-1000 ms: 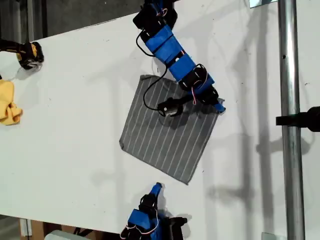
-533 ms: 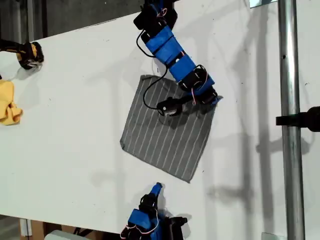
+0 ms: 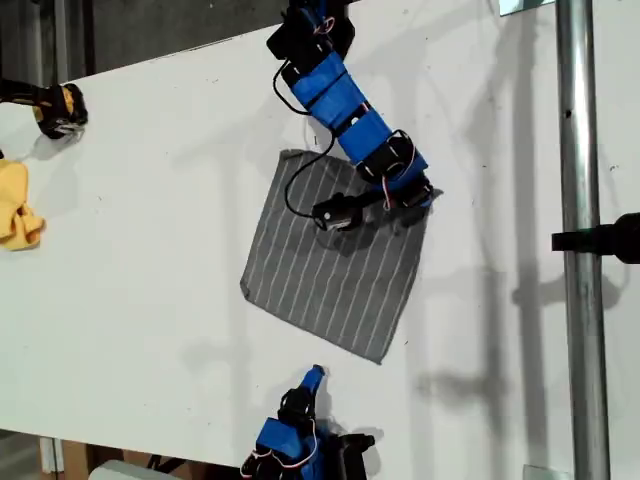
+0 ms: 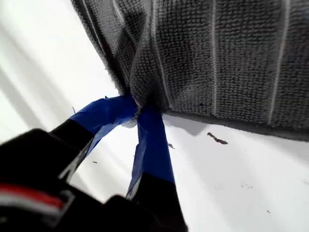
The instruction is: Grasp corners of a towel and fold twice.
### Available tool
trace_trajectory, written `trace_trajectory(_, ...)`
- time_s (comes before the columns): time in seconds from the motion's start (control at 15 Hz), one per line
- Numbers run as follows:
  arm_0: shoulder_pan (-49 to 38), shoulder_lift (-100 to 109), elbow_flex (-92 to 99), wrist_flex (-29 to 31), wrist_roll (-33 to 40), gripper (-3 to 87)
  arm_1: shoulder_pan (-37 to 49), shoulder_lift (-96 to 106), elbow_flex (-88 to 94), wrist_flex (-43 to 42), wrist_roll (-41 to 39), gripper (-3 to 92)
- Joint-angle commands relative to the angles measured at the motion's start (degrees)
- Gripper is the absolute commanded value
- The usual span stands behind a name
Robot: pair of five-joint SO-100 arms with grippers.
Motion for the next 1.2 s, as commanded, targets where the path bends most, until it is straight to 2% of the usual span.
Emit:
trace_trajectory(0.0,0.0,0.3,-0.9,0.1,0.2,-0.9,0.1,4.4,-1.1,1.8,0.1,-0.2)
trace_trajectory(0.13,0.5,-1.1,-5.6,0.1,-1.7,-1.0,0.3,4.2,-1.1,1.7,0.0,-0.2)
trace_trajectory(0.2,3.2,-11.8,-15.4,-0.7,-2.0,-1.0,0.3,4.0,-1.1,1.6,-0.1,-0.2)
trace_trajectory(0.27,6.3,-32.3,-30.8,1.1,-1.8,-1.0,0.3,4.0,-1.0,1.3,-0.1,-0.2)
trace_trajectory(0.4,10.1,-59.9,-54.8,0.6,6.3,-1.0,0.7,3.9,-0.7,-0.2,-1.0,-0.2)
trace_trajectory(0.47,11.2,-65.7,-59.5,-1.8,10.6,-1.0,1.1,3.9,-0.7,-0.3,-1.3,-0.2)
trace_trajectory(0.67,16.0,-85.3,-73.7,1.3,19.5,-1.0,1.1,4.0,-0.7,-0.7,-1.4,-0.2)
trace_trajectory(0.87,19.4,-91.4,-77.4,2.8,30.9,-1.0,1.0,4.0,-0.7,-1.3,-1.4,-0.2)
trace_trajectory(1.0,20.0,-91.8,-77.6,4.4,34.1,-0.3,0.8,4.0,-0.7,-1.6,-1.3,-0.2)
trace_trajectory(1.07,20.2,-92.1,-77.6,4.9,34.8,7.5,0.8,4.0,-0.7,-1.6,-1.2,-0.2)
trace_trajectory(1.13,20.6,-92.3,-77.7,5.3,35.2,20.6,0.8,4.1,-0.7,-1.6,-1.2,-0.2)
